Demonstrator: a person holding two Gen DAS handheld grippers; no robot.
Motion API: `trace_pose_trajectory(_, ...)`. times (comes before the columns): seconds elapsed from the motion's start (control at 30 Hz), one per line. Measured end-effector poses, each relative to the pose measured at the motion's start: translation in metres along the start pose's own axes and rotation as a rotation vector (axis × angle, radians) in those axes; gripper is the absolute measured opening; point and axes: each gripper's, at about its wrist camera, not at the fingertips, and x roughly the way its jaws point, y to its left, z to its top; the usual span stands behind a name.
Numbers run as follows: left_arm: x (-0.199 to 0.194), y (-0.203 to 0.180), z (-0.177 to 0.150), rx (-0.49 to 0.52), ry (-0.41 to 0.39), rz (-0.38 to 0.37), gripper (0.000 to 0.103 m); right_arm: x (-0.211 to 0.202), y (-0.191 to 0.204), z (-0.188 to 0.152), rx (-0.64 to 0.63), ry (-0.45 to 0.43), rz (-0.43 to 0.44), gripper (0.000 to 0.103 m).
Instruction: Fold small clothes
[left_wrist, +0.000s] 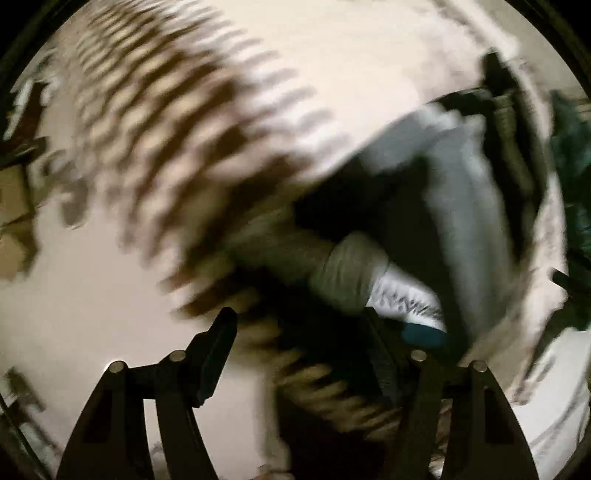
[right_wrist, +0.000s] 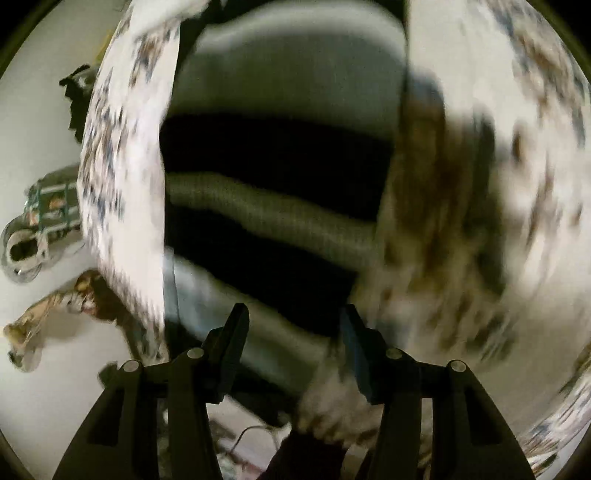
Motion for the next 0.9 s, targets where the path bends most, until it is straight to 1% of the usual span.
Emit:
trace_pose_trajectory(0.07,-0.013,0.022,-0.011,-0.031,-0.008,0.035,0.065,0.026,-0.004,-0.037,0.018,0.05,0.083,0.054)
trace_pose_trajectory(0.13,-0.031,0.034,-0.018,-0.054,-0.032,0.041,0.065,0.048,-0.003,-0.062,0.023,0.08,0.129,0.054)
trace_pose_trajectory(0.17,-0.038,0.036,-0.02,-0.06,-0.047,0.023,0.065,0.064,-0.001,-0.078,0.025,0.099,0.158,0.054)
trace_pose_trajectory(0.2,-0.045,0.036,-0.02,-0.064,-0.064,-0.015,0.067,0.076,0.002,-0.086,0.021,0.108,0.174,0.054)
trace_pose_trajectory(0.3,-0.056,0.026,-0.01,-0.05,-0.102,-0.114,0.067,0.121,0.014,-0.117,0.009,0.122,0.207,0.054)
trace_pose_trajectory(0.33,-0.054,0.021,-0.005,-0.043,-0.105,-0.143,0.067,0.137,0.018,-0.125,0.01,0.142,0.214,0.054)
trace_pose_trajectory(0.4,-0.046,0.011,0.008,-0.025,-0.095,-0.179,0.067,0.172,0.022,-0.142,0.053,0.205,0.23,0.054)
trace_pose_trajectory(0.43,-0.039,0.002,0.013,-0.015,-0.087,-0.202,0.067,0.191,0.022,-0.158,0.087,0.242,0.242,0.054)
trace_pose_trajectory(0.5,-0.028,-0.007,0.024,0.016,-0.069,-0.22,0.067,0.206,0.022,-0.183,0.122,0.252,0.259,0.054)
trace_pose_trajectory(0.53,-0.023,-0.013,0.032,0.05,-0.068,-0.24,0.067,0.208,0.022,-0.192,0.139,0.255,0.274,0.053)
trace_pose_trajectory(0.57,-0.02,-0.019,0.036,0.085,-0.066,-0.243,0.067,0.206,0.02,-0.202,0.165,0.242,0.291,0.053)
trace_pose_trajectory(0.6,-0.017,-0.026,0.04,0.134,-0.059,-0.234,0.067,0.203,0.02,-0.208,0.18,0.217,0.279,0.053)
trace_pose_trajectory(0.63,-0.01,-0.036,0.044,0.209,-0.052,-0.21,0.066,0.194,0.016,-0.211,0.198,0.181,0.265,0.053)
trace_pose_trajectory(0.67,-0.007,-0.04,0.043,0.254,-0.051,-0.195,0.061,0.183,0.011,-0.218,0.231,0.128,0.255,0.053)
trace_pose_trajectory(0.7,-0.004,-0.043,0.044,0.293,-0.048,-0.189,0.026,0.174,0.005,-0.222,0.262,0.088,0.242,0.053)
trace_pose_trajectory(0.73,0.001,-0.043,0.047,0.323,-0.032,-0.19,0.003,0.163,-0.002,-0.228,0.301,0.044,0.224,0.053)
trace_pose_trajectory(0.77,0.002,-0.041,0.049,0.345,-0.023,-0.204,0.004,0.153,-0.01,-0.235,0.356,-0.016,0.203,0.054)
trace_pose_trajectory(0.8,-0.001,-0.036,0.049,0.354,-0.034,-0.228,0.004,0.146,-0.016,-0.24,0.398,-0.063,0.188,0.054)
trace_pose_trajectory(0.83,-0.006,-0.033,0.05,0.369,-0.049,-0.249,0.004,0.144,-0.019,-0.244,0.424,-0.091,0.179,0.055)
trace_pose_trajectory(0.87,-0.012,-0.027,0.051,0.382,-0.062,-0.264,0.004,0.145,-0.026,-0.249,0.468,-0.121,0.16,0.059)
trace_pose_trajectory(0.9,-0.018,-0.021,0.052,0.384,-0.063,-0.286,0.004,0.147,-0.031,-0.25,0.497,-0.135,0.155,0.059)
